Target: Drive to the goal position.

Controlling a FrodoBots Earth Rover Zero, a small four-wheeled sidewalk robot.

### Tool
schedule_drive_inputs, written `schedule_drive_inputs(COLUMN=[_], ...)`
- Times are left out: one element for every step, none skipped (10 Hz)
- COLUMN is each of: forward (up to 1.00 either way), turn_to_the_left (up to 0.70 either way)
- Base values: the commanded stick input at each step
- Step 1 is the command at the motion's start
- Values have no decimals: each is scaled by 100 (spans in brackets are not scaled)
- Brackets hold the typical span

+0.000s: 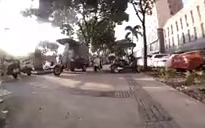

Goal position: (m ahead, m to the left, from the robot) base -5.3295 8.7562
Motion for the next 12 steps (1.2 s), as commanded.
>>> schedule_drive_inputs(forward=[70,70,70,70,70,70,70,70,70,70,70,70], turn_to_the_left=[14,14,14,14,14,14,14,14,14,14,14,11])
